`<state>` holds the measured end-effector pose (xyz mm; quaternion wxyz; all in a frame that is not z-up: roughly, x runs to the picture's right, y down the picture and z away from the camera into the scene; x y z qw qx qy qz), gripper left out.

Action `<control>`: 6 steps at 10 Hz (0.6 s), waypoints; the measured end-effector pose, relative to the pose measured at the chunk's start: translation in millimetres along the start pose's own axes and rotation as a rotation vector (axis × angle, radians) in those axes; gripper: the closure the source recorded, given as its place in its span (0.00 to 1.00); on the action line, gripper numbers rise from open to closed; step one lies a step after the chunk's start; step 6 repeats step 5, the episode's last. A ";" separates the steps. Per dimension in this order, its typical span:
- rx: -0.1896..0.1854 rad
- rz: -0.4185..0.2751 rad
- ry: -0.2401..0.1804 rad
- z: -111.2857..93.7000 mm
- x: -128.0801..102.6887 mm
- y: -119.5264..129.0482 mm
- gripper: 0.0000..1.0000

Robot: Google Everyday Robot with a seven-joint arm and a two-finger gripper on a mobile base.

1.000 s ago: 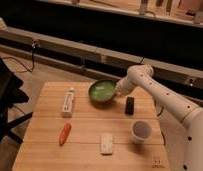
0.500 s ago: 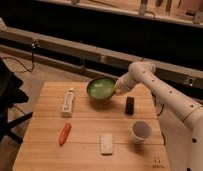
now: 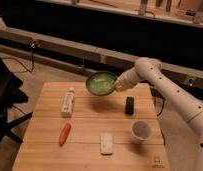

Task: Pick up the ceramic bowl

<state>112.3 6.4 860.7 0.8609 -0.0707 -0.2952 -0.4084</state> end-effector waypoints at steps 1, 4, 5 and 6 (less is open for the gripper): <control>0.001 0.002 0.000 0.2 0.8 -0.1 1.00; 0.028 0.001 -0.002 -8.3 1.5 -4.4 1.00; 0.026 0.001 0.001 -10.8 3.1 -3.3 1.00; 0.026 0.001 0.001 -10.8 3.1 -3.3 1.00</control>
